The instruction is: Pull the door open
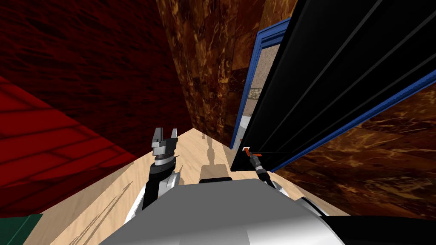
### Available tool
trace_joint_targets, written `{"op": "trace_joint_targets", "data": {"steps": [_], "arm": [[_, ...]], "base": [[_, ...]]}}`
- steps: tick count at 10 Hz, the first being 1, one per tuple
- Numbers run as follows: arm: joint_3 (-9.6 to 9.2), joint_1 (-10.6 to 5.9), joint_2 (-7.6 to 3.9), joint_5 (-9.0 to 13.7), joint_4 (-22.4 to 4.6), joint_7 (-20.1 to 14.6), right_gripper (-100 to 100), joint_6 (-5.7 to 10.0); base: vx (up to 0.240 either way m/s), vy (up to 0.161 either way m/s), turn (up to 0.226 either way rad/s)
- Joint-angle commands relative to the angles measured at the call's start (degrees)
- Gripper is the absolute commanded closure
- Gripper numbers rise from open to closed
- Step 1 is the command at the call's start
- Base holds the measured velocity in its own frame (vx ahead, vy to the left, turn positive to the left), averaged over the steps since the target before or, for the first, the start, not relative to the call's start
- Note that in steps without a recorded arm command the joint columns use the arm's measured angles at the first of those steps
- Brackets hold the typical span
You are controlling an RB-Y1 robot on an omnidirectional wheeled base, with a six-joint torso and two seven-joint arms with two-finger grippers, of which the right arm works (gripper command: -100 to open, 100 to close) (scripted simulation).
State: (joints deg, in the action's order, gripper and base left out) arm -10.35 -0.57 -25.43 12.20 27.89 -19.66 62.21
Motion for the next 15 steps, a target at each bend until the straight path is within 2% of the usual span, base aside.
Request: {"op": "trace_joint_targets", "data": {"steps": [1, 3, 4, 8, 12, 13, 15], "arm": [[-0.09, -0.66, 0.27, 0.3, 0.6, 0.5, 100, -1.62], [-0.13, -2.15, 0.65, 0.5, 0.1, 0.9, 100, -2.65], [-0.25, -1.80, 0.64, 0.3, -0.3, 0.6, 100, -2.10], [-2.60, 0.88, -1.64, -0.3, -1.4, -2.0, 100, 3.19], [-3.65, 2.15, -2.78, -0.5, -2.0, -3.2, 100, 5.74], [-3.65, 2.15, -2.78, -0.5, -2.0, -3.2, 100, 5.74], [-4.44, 3.10, -3.64, -0.7, -2.3, -4.2, 100, 7.64]], "base": [[-0.280, -0.087, 0.124], [-0.230, -0.079, 0.114], [-0.100, -0.030, 0.035], [-0.192, -0.063, 0.155], [-0.121, -0.045, 0.073], [-0.056, -0.025, 0.020], [-0.105, -0.048, 0.094]]}}
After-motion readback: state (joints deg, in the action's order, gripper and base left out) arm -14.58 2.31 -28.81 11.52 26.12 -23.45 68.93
